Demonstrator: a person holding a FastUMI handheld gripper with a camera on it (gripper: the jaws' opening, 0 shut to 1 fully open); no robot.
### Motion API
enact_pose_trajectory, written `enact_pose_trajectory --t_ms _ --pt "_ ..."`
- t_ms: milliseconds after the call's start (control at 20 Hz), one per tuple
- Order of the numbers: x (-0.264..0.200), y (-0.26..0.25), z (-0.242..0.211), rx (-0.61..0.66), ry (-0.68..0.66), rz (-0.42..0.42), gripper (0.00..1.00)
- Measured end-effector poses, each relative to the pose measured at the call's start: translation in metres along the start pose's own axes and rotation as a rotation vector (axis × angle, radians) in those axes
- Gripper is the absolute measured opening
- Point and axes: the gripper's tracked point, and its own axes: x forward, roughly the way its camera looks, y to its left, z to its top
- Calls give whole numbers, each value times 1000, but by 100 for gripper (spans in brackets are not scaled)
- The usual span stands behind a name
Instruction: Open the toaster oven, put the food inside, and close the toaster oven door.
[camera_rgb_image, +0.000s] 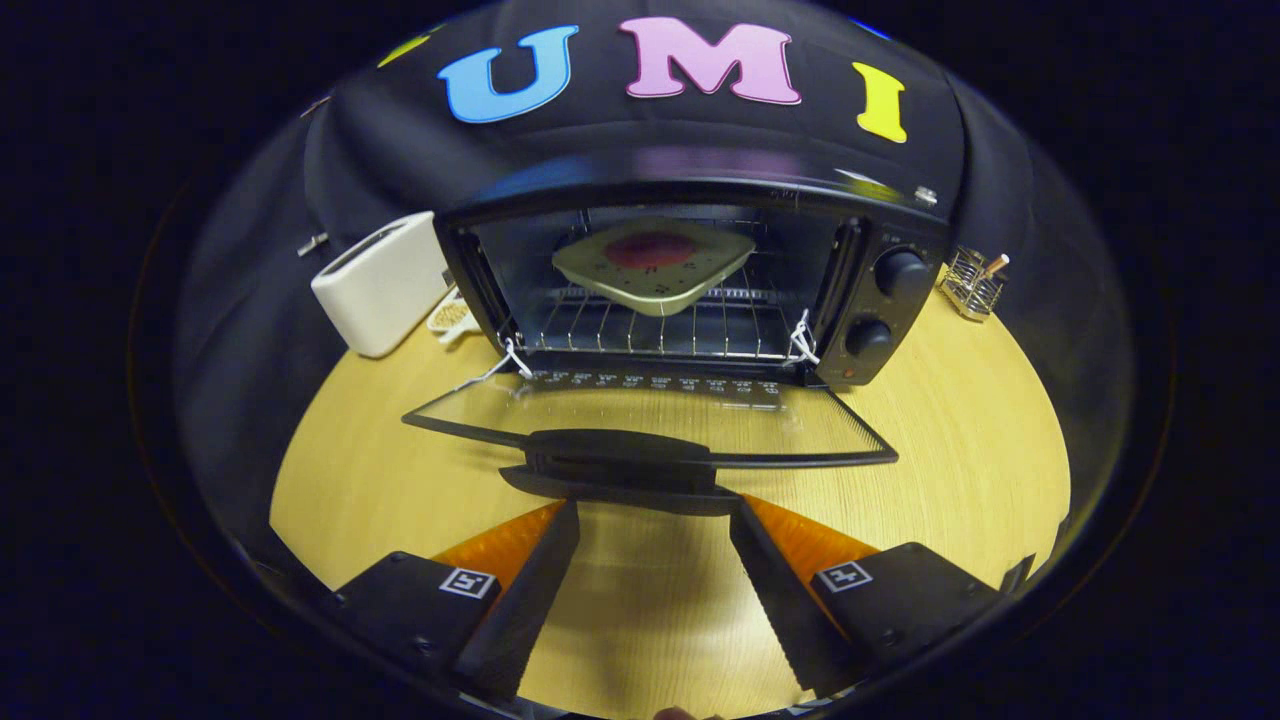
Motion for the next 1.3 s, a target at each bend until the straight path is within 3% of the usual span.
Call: enact_pose_trajectory --t_ms 350,600,1300 --pt "-40 -3 80 77 -186 23 100" --pt "-94 -23 134 94 -361 25 100" --pt "-257 -127 187 39 -707 -123 100"
